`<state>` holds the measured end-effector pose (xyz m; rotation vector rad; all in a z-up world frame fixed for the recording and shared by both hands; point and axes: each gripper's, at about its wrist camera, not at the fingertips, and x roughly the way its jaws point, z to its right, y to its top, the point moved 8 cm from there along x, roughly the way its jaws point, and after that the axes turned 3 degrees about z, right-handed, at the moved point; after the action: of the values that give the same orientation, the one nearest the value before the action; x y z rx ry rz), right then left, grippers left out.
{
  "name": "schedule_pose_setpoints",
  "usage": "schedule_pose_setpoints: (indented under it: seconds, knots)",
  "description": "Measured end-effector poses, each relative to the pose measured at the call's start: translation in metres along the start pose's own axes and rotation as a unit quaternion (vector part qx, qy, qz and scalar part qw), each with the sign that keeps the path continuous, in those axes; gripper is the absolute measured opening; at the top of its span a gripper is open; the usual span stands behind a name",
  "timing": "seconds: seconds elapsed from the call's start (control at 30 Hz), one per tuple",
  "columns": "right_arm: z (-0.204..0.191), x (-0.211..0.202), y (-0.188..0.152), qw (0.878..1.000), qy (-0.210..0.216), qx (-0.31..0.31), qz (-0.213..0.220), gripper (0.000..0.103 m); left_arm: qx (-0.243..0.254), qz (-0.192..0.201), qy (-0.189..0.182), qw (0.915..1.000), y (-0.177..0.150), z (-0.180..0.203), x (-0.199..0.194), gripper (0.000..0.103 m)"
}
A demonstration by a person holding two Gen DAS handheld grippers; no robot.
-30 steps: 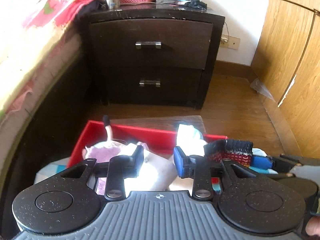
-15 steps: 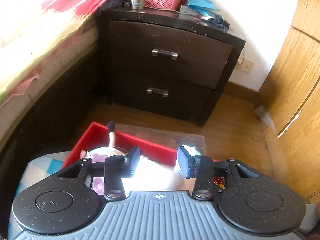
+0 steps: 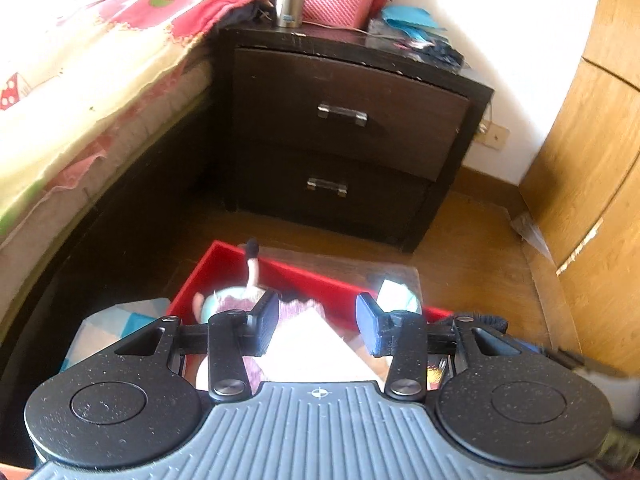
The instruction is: Organize soft objects
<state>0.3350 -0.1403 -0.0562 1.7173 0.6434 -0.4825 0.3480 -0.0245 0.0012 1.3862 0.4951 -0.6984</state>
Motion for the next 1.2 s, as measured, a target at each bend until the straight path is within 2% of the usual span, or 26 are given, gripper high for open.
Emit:
schedule_pose_setpoints:
  seconds: [0.27, 0.37, 0.47, 0.77, 0.9, 1.07, 1.2]
  knots:
    - [0.028, -0.011, 0.003, 0.998, -0.017, 0.051, 0.015, 0.058, 0.016, -0.001, -0.009, 0.9998, -0.013, 0.001, -0.017, 0.045]
    - [0.033, -0.012, -0.001, 0.998, 0.005, 0.067, 0.000, 0.058, 0.016, -0.006, -0.011, 0.9998, -0.017, 0.003, -0.020, 0.045]
    - [0.038, -0.019, 0.000, 0.997, 0.001, 0.074, 0.016, 0.058, 0.019, -0.004, -0.012, 0.9997, -0.020, 0.006, -0.026, 0.046]
    - [0.054, -0.007, -0.013, 0.995, 0.002, 0.098, -0.010, 0.058, 0.035, -0.007, -0.016, 0.9992, -0.025, 0.010, -0.030, 0.046]
    - [0.059, -0.006, -0.015, 0.993, 0.016, 0.114, -0.012, 0.058, 0.036, -0.005, -0.016, 0.9992, -0.027, 0.010, -0.027, 0.046]
    - [0.061, -0.024, -0.012, 0.993, 0.022, 0.117, -0.003, 0.058, 0.032, -0.009, -0.016, 0.9993, -0.032, 0.011, -0.033, 0.046]
    - [0.053, -0.048, -0.012, 0.995, 0.015, 0.096, 0.006, 0.058, 0.026, -0.004, -0.003, 0.9996, -0.039, 0.010, -0.048, 0.047]
